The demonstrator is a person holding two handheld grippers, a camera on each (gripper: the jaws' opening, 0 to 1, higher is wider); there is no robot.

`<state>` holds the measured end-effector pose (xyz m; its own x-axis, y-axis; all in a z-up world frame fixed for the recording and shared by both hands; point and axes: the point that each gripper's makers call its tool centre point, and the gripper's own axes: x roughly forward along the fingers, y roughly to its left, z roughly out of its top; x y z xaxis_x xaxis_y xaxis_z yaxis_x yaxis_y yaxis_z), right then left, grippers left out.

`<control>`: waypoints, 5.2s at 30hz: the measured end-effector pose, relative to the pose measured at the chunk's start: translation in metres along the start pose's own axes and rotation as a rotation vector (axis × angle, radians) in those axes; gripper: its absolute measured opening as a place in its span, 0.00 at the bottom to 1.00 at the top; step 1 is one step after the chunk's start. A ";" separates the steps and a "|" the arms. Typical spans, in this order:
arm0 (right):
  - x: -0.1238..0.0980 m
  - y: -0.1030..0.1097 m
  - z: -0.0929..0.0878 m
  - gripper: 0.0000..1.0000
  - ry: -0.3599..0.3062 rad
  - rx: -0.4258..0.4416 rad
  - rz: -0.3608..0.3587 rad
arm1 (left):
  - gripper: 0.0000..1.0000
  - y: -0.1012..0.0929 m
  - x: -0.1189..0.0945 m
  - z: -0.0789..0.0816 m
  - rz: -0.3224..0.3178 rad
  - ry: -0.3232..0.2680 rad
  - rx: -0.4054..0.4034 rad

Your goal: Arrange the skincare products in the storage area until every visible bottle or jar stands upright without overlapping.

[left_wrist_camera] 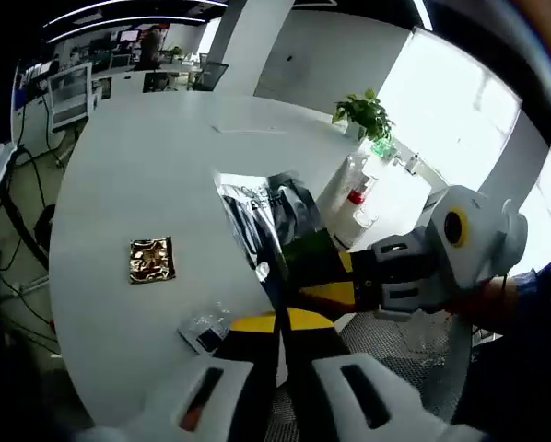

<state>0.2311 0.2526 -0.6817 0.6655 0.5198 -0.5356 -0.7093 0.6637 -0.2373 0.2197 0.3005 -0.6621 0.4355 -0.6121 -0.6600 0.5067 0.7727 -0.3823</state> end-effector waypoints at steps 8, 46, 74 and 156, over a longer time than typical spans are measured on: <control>0.007 -0.014 -0.022 0.00 0.078 0.018 -0.061 | 0.00 0.011 0.026 0.003 0.058 -0.074 -0.151; 0.001 0.016 -0.038 0.00 0.194 0.044 0.090 | 0.00 0.038 0.065 -0.032 0.115 0.060 -0.324; 0.014 0.007 -0.070 0.00 0.321 0.122 0.178 | 0.00 0.020 0.046 -0.006 0.069 -0.016 -0.074; 0.012 0.024 -0.011 0.03 -0.017 0.091 0.354 | 0.42 0.060 0.061 -0.074 -0.119 0.322 0.753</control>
<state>0.2199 0.2687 -0.7028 0.3863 0.7343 -0.5582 -0.8735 0.4856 0.0343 0.2217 0.3222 -0.7734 0.1706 -0.5164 -0.8392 0.9486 0.3164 -0.0018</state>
